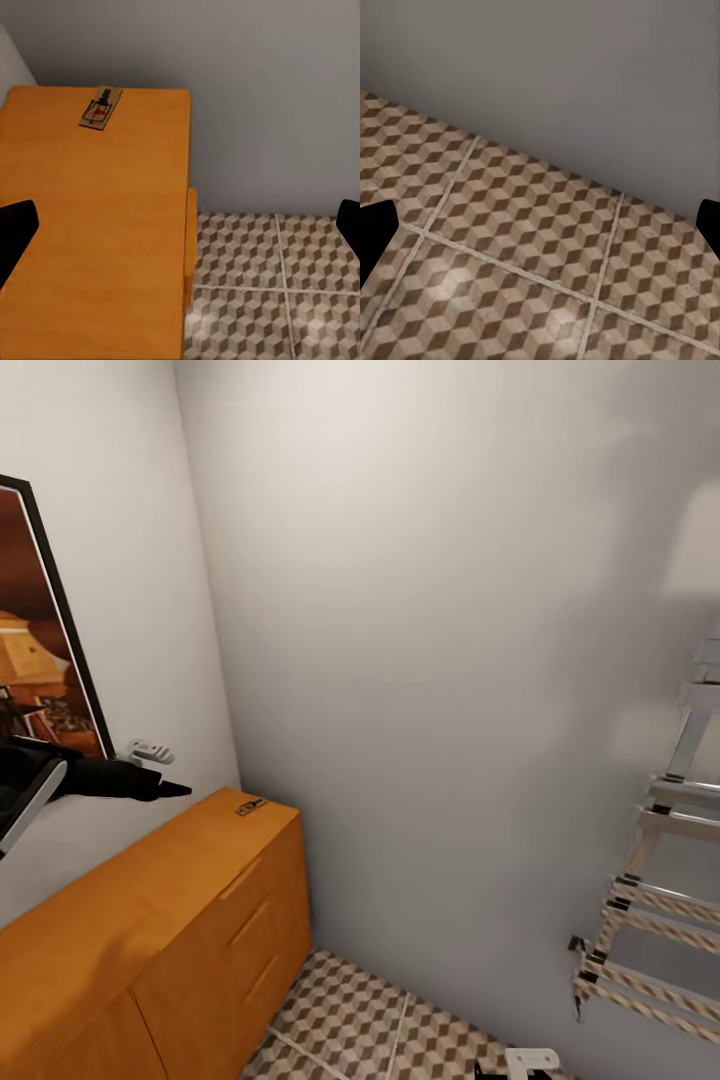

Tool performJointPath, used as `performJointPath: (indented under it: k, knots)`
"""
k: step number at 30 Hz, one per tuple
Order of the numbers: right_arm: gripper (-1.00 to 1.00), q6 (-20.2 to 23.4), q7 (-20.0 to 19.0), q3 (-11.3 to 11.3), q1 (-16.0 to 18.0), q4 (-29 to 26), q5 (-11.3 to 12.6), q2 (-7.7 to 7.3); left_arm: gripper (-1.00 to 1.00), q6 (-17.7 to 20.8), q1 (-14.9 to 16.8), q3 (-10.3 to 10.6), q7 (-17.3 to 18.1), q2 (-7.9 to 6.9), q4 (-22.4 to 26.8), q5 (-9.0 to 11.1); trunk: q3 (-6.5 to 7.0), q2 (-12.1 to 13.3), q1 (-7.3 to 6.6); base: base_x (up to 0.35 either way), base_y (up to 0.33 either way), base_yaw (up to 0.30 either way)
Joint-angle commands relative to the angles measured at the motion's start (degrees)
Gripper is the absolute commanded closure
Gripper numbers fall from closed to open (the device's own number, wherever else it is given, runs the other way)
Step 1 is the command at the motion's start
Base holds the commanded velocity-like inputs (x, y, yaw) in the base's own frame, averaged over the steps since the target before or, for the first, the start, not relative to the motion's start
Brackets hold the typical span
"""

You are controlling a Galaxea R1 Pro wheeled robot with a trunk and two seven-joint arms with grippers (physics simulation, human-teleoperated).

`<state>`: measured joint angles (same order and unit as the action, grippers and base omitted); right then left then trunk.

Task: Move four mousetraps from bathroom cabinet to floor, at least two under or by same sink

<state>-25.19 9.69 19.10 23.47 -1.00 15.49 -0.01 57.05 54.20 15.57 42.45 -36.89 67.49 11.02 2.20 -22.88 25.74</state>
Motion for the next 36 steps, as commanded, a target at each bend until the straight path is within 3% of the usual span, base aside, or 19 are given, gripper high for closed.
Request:
performJointPath:
  k: [1,15,25,29,36]
  knots:
    - [-1.00,-0.12,0.16,0.50,0.01,0.03,0.42,0.01,-1.00,0.35,0.03,0.12,-0.17,-0.05,0.00,0.41,0.02,-0.04,0.04,0.110,0.152,-0.150]
    - [-1.00,-0.12,0.19,0.50,0.01,0.03,0.42,0.01,-1.00,0.34,0.03,0.69,-0.17,-0.11,-0.07,0.41,0.46,-0.04,0.04,0.022,0.030,-0.097]
    - [-1.00,-0.12,0.23,0.51,0.01,0.03,0.45,0.01,-1.00,0.29,0.03,2.41,-0.17,-0.13,-0.29,0.41,0.47,-0.04,0.04,0.045,0.001,-0.004]
    - [-1.00,-0.12,0.24,0.50,0.00,0.03,0.42,0.01,-1.00,0.26,0.06,3.83,-0.10,-0.11,-0.42,0.41,0.47,-0.04,0.04,0.153,0.060,0.000]
    - [-1.00,-0.12,0.24,0.50,0.03,0.03,0.44,0.01,-1.00,0.22,0.09,4.51,-0.09,-0.03,-0.58,0.41,0.47,-0.04,0.04,0.207,0.122,0.000]
